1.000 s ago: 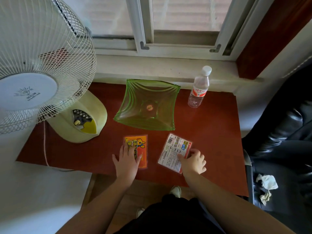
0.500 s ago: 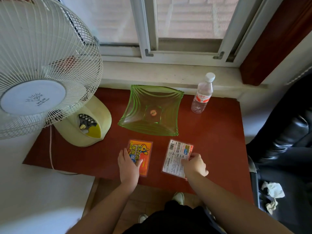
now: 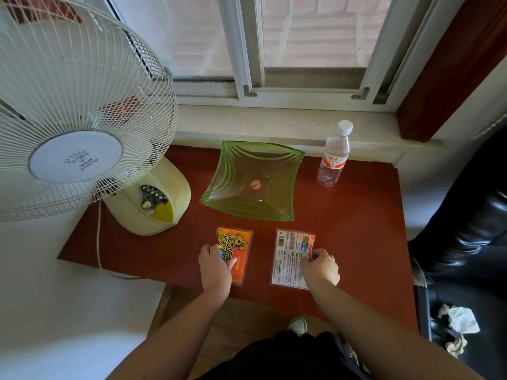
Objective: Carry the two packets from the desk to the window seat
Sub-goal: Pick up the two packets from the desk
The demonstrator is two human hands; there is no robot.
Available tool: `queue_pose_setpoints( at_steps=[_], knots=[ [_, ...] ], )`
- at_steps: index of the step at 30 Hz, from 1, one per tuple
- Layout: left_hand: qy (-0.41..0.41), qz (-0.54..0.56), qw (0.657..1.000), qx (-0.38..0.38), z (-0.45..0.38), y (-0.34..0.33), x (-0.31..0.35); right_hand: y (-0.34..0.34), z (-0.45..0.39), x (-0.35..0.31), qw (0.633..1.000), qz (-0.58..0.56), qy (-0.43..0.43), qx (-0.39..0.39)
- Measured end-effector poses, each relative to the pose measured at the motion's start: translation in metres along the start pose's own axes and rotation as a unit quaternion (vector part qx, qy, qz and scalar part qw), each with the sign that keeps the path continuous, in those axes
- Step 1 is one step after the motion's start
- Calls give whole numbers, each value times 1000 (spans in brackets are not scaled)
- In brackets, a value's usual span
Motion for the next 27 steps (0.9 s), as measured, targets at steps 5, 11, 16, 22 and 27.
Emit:
queue_pose_setpoints(
  at_steps=[5,11,16,22,27],
  knots=[
    [-3,-41,999,36,7,6,4,5,-1,14,992,-125,25,-12],
    [55,20,998,-15,-5,15,3,-1,-6,28,955,-279,-37,-97],
    [74,87,976,-184,-24,16,-9,-13,2,28,899,-382,-82,-200],
    [80,243,922,-292,-19,27,-19,-19,27,16,868,-418,-84,-255],
    [69,335,870,-355,-10,35,-21,-15,68,0,855,-443,-44,-264]
  ],
)
Point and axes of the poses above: each hand's wrist, its own z-axis away from the middle knuckle, its own y-axis out of the back of the hand, x = y × z, the point moved 5 cm from there along -z, towards the middle knuckle
